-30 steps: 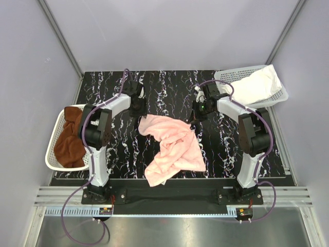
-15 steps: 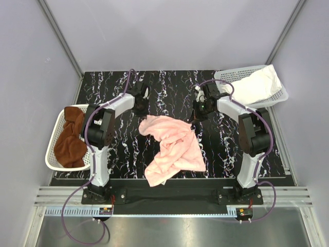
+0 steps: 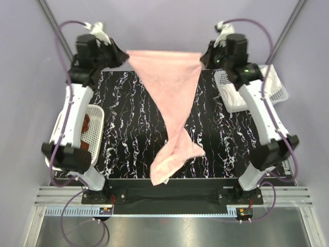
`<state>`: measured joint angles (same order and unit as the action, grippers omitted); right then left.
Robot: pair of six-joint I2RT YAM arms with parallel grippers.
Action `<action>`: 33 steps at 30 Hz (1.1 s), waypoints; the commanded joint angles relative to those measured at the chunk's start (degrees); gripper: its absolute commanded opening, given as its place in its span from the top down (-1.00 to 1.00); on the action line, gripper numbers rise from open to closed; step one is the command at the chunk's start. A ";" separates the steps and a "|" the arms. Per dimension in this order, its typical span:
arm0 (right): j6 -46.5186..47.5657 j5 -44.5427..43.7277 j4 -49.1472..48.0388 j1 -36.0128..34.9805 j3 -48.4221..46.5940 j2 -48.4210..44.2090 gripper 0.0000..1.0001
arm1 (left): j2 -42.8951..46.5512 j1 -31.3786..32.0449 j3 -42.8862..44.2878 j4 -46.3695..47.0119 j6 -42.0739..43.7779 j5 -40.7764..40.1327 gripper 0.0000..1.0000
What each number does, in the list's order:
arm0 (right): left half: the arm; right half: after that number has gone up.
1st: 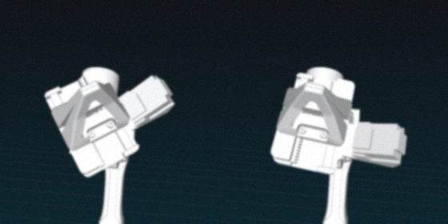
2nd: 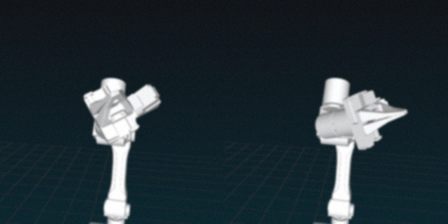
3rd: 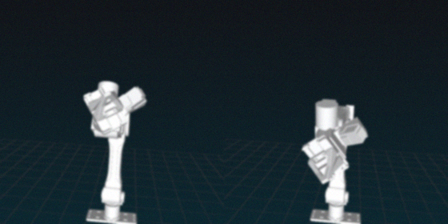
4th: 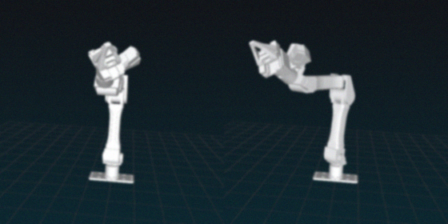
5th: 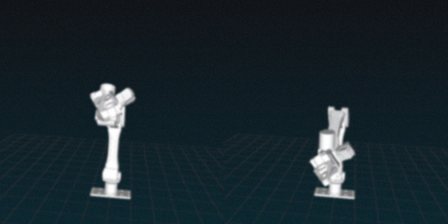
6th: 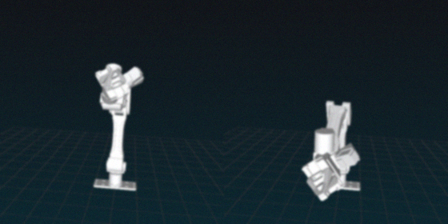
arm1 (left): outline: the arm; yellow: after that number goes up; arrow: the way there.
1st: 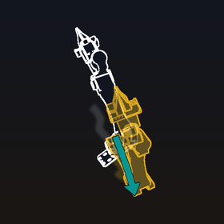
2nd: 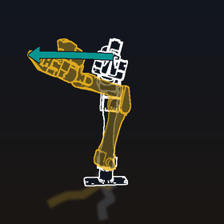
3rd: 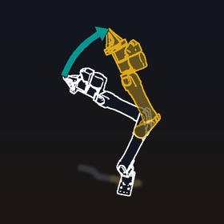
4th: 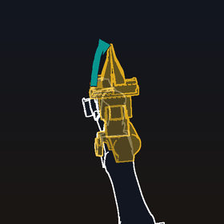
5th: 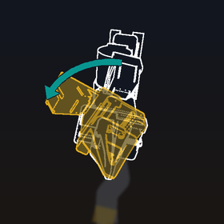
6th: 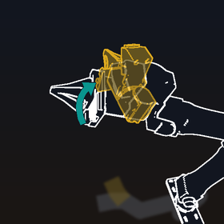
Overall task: Fold and stack the towels
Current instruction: Flatten out the crumpled towel
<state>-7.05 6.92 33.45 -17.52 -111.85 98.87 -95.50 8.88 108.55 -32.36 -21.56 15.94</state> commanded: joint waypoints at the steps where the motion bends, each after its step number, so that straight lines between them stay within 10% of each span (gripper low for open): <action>1: 2.31 -4.46 -6.64 -0.41 -4.60 -10.25 1.00 | 9.78 0.17 1.93 8.09 -3.22 9.62 1.00; 15: -17.99 22.00 -24.22 -1.03 26.33 -53.76 1.00 | 42.15 9.39 -15.21 19.78 -13.85 19.73 1.00; 33: -18.63 11.81 -26.52 -1.03 18.27 -47.65 1.00 | 35.93 10.19 -2.21 8.99 -10.18 14.39 1.00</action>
<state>-28.12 24.69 8.40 -18.39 -90.17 46.39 -55.68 19.09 103.77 -18.90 -35.40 33.80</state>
